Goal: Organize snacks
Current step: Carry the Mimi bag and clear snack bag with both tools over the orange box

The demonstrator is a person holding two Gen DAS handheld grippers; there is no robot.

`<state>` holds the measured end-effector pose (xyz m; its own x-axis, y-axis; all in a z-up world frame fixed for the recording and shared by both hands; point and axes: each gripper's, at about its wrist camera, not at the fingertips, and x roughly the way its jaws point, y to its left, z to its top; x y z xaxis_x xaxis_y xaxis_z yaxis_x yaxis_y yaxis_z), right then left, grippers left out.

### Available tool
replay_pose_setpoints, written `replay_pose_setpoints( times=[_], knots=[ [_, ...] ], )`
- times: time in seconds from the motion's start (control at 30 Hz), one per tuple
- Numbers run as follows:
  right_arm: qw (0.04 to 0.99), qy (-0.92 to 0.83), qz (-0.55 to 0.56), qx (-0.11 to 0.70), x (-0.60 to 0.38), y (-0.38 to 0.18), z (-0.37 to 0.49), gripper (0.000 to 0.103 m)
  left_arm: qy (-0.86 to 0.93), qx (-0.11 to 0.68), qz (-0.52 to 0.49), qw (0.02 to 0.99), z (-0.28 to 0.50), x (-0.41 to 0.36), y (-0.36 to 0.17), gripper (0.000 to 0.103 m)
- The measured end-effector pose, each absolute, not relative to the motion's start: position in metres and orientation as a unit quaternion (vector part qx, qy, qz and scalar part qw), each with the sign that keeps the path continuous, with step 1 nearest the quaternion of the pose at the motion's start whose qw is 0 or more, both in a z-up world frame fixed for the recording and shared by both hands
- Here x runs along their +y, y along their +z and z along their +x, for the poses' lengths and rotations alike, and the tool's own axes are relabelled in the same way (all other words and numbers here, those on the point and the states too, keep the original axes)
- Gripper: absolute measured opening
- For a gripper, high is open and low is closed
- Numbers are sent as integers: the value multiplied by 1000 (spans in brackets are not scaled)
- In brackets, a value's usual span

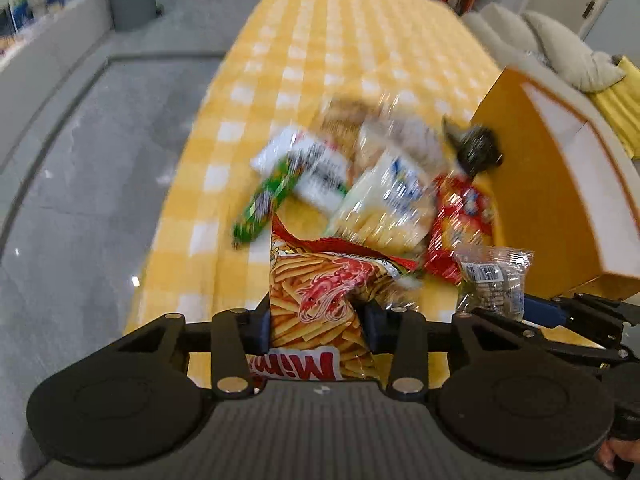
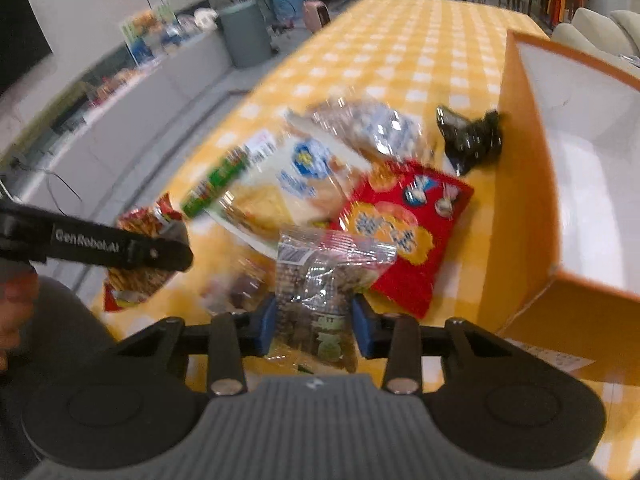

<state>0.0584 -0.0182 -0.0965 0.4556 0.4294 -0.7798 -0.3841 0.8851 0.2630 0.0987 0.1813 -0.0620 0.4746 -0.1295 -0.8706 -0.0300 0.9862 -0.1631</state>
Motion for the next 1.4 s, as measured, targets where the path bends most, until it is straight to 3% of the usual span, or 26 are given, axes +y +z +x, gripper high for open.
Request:
replay_pose_setpoints(
  times=[0.4, 0.67, 1.0, 1.4],
  knots=[
    [895, 247, 112, 354, -91, 11, 46, 37, -42, 399, -46, 915, 77, 114, 47, 47],
    [924, 184, 143, 304, -149, 47, 42, 37, -75, 361, -16, 929, 76, 54, 82, 47],
    [926, 115, 165, 320, -213, 31, 57, 38, -123, 369, -14, 921, 91, -8, 81, 47],
    [897, 125, 272, 325, -282, -22, 72, 38, -117, 431, -22, 894, 127, -70, 39, 47]
  ],
)
